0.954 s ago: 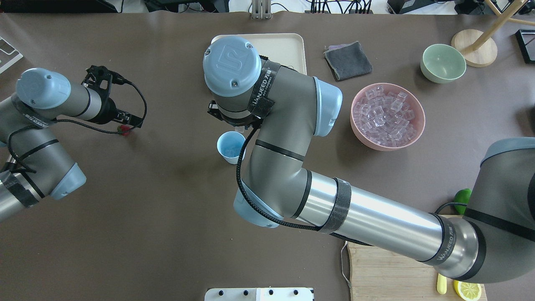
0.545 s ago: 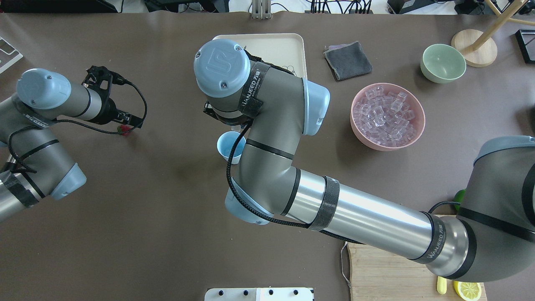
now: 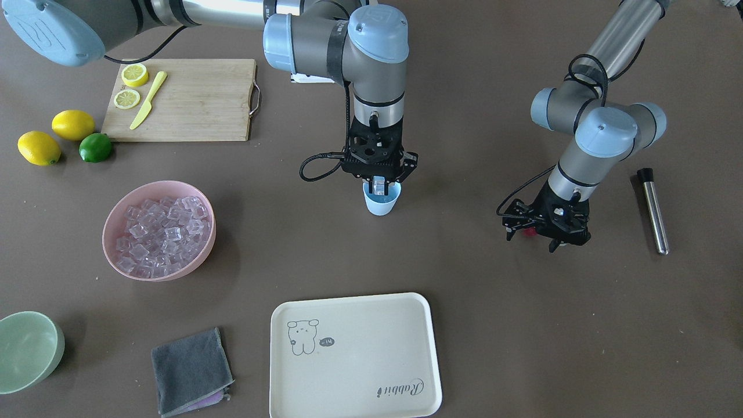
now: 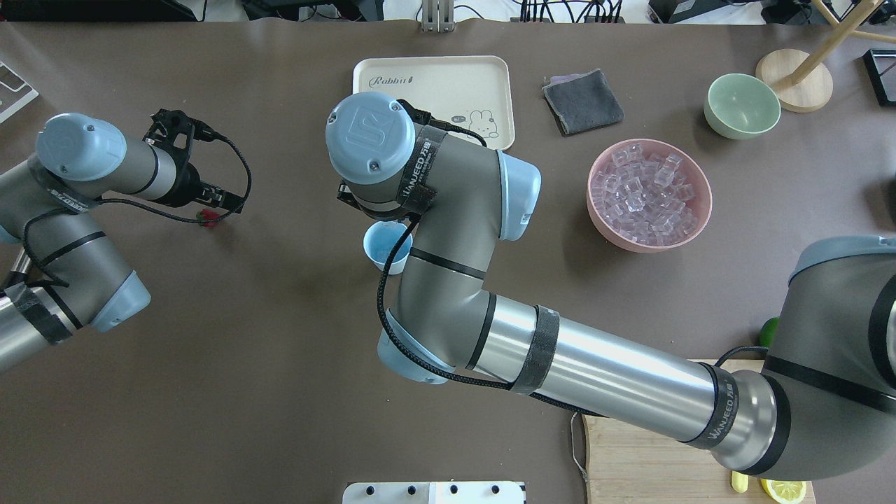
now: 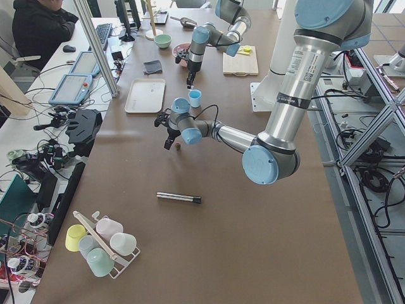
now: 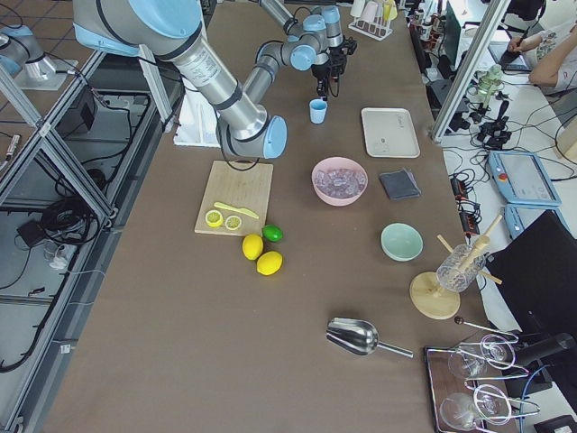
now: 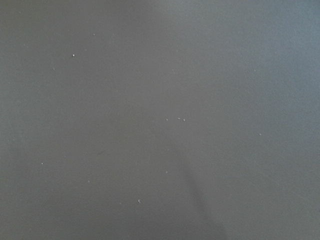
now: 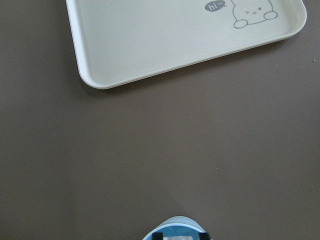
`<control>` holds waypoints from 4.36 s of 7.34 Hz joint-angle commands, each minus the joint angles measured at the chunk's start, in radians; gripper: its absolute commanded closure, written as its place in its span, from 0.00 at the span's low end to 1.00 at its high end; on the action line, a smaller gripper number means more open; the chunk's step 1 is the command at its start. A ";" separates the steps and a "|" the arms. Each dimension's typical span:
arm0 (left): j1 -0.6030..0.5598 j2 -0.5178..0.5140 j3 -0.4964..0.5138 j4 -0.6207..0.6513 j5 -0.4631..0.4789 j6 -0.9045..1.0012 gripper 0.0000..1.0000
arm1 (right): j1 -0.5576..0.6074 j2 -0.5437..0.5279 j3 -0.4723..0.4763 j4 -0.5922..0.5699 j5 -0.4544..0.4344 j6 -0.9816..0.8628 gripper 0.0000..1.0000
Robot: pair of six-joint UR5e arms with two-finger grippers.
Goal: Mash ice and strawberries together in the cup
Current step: 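Release ice into the light-blue cup while left gripper lowers to strawberry, then close the left gripper on the red strawberry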
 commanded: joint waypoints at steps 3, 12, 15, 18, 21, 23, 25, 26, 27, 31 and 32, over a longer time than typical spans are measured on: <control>0.000 0.000 -0.004 0.000 0.000 -0.004 0.03 | -0.023 -0.010 -0.001 0.002 -0.025 0.000 0.77; 0.002 0.033 -0.025 0.002 0.001 -0.017 0.17 | -0.009 -0.021 -0.006 0.003 -0.029 -0.003 0.16; 0.002 0.035 -0.025 0.003 0.001 -0.020 0.48 | -0.007 -0.018 -0.006 0.003 -0.029 -0.005 0.16; 0.002 0.041 -0.029 0.003 -0.005 -0.030 0.49 | -0.001 -0.018 -0.006 0.003 -0.031 -0.003 0.16; 0.006 0.089 -0.084 0.005 -0.003 -0.101 0.67 | 0.011 -0.021 -0.011 0.003 -0.033 -0.008 0.17; 0.014 0.089 -0.082 0.005 0.000 -0.109 0.72 | 0.013 -0.021 -0.014 0.003 -0.033 -0.005 0.18; 0.014 0.090 -0.091 0.005 0.000 -0.109 0.99 | 0.013 -0.021 -0.015 0.003 -0.033 -0.003 0.18; 0.014 0.089 -0.091 0.006 0.000 -0.109 1.00 | 0.013 -0.021 -0.015 0.003 -0.034 0.003 0.18; 0.014 0.090 -0.090 0.006 -0.003 -0.106 0.96 | 0.013 -0.021 -0.015 0.003 -0.034 0.004 0.18; 0.012 0.105 -0.136 0.011 -0.006 -0.106 0.03 | 0.011 -0.026 -0.018 0.003 -0.043 0.004 0.19; 0.012 0.125 -0.142 0.011 -0.005 -0.107 0.03 | 0.011 -0.024 -0.018 0.003 -0.043 0.006 0.19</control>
